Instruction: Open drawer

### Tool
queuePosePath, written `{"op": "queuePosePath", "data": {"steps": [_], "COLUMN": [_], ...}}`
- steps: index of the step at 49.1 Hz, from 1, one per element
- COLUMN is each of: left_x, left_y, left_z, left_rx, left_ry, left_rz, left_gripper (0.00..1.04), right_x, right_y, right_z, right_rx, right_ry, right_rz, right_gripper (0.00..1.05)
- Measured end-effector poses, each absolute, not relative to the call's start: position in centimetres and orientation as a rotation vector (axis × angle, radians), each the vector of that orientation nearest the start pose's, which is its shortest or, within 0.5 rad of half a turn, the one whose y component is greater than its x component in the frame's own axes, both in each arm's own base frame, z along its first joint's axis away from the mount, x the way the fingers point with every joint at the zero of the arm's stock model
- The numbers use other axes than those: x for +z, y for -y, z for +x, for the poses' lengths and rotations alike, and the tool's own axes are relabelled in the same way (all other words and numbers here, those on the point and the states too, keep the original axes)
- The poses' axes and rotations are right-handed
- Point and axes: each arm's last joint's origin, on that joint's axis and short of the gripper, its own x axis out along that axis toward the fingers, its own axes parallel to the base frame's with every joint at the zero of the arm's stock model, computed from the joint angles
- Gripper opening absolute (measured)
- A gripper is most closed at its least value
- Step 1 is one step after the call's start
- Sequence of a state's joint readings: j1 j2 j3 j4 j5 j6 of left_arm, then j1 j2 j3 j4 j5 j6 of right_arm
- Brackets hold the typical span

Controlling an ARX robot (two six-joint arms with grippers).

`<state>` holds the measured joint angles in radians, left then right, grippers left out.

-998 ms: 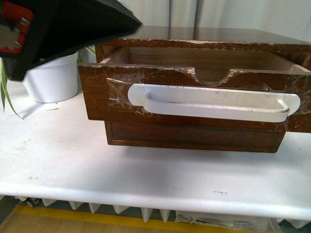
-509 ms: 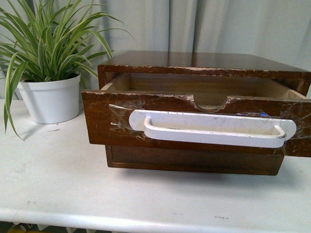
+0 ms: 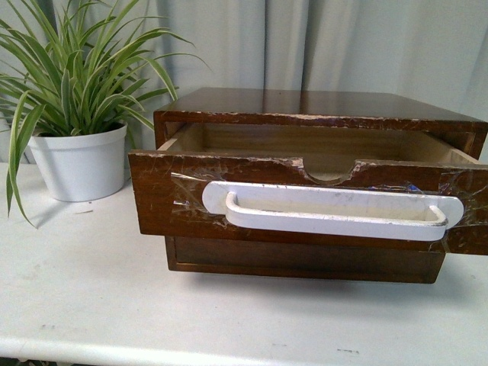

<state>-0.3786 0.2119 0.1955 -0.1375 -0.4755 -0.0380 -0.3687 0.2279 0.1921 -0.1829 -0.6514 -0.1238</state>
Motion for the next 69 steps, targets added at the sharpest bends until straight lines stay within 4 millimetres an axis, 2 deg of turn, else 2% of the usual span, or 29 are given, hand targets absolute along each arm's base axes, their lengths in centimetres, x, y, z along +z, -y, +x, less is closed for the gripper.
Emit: {"op": "queuePosePath", "data": {"steps": [6,10,17,21,29,39,43,59,61,68,69], "left_x": [19.5,19.3,18.6,18.3,18.0,17.4,16.7,16.7,16.7,16.7,16.7], "left_y": [2.1,1.8,1.3,0.9,0.0,0.0,0.0,0.0,0.0,0.0,0.0], "left_z": [9.8,9.7,9.8,9.8,9.8,9.8,9.7,9.7,9.7,9.7,9.7], "left_rx": [-0.004,-0.01,-0.011,-0.031,0.006,-0.001,-0.003,-0.002,-0.001,-0.002,-0.002], "left_ry": [-0.017,-0.002,-0.003,-0.003,0.001,-0.004,0.001,0.006,0.006,0.006,0.006], "left_rz": [-0.016,-0.017,-0.01,-0.008,-0.008,-0.005,-0.005,-0.005,-0.005,-0.005,-0.005], "left_gripper": [0.77,0.64,0.41,0.26,0.04,0.04,0.04,0.04,0.08,0.4,0.43], "right_x": [18.8,19.0,18.3,18.0,17.8,16.5,16.5,16.5,16.5,16.5,16.5], "right_y": [1.6,1.4,0.7,0.2,0.0,0.0,0.0,0.0,0.0,0.0,0.0], "right_z": [9.8,9.7,9.8,9.8,9.8,9.8,9.8,9.7,9.7,9.7,9.7], "right_rx": [0.063,0.001,-0.045,-0.013,-0.005,-0.001,-0.002,-0.002,-0.002,-0.002,-0.002], "right_ry": [-0.033,0.004,-0.004,-0.005,-0.001,-0.001,-0.002,0.0,0.0,0.0,0.0], "right_rz": [-0.044,-0.035,-0.018,-0.015,-0.013,-0.011,-0.011,-0.011,-0.011,-0.01,-0.011], "right_gripper": [0.75,0.62,0.39,0.27,0.02,0.01,0.01,0.01,0.08,0.39,0.41]}}
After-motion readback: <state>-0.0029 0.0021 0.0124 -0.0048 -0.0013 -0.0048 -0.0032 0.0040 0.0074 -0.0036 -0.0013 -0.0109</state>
